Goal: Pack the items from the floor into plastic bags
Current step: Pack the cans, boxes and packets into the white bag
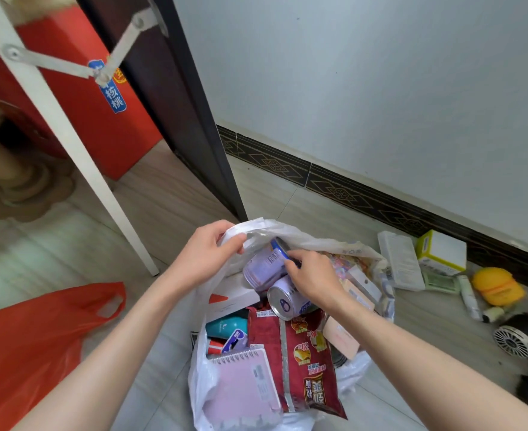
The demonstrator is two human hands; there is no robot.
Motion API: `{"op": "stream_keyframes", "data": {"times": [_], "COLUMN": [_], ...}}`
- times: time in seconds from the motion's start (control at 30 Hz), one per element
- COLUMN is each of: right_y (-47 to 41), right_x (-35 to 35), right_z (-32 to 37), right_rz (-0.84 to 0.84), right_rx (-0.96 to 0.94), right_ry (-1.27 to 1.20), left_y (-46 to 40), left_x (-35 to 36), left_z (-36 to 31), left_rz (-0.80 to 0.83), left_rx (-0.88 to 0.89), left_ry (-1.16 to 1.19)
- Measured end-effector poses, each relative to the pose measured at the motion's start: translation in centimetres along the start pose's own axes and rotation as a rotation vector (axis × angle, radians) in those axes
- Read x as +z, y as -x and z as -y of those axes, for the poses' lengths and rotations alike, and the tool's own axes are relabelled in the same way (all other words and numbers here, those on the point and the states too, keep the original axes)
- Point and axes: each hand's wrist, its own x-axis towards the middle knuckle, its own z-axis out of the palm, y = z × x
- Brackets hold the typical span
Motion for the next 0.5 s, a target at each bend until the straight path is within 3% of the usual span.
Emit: {"op": "stream_keyframes", "data": {"times": [0.13, 0.23, 0.4, 0.5], "right_y": [2.6, 6.1, 11.4, 13.7], "right_x": [-1.7, -2.0, -2.1, 0.1], "right_z": [-0.5, -2.7, -7.4, -10.7], "right_rz": [-0.011, -0.121, -0.233, -0.287], "right_rx": [0.002, 0.037, 0.348, 0.605], "right_ry": [-0.065, -0.073, -0.180, -0.432], "left_y": [2.0, 3.8, 7.4, 9.2], "left_x": [0.4, 1.3, 3.2, 4.6], "left_z": [-0.9, -1.1, -1.7, -1.1], "left_rz": [0.042, 0.130, 0.184, 0.164], "left_rx": [-0.064, -0.089, -0.044, -0.048], "left_ry": [0.070, 0.042, -0.009, 0.023]}}
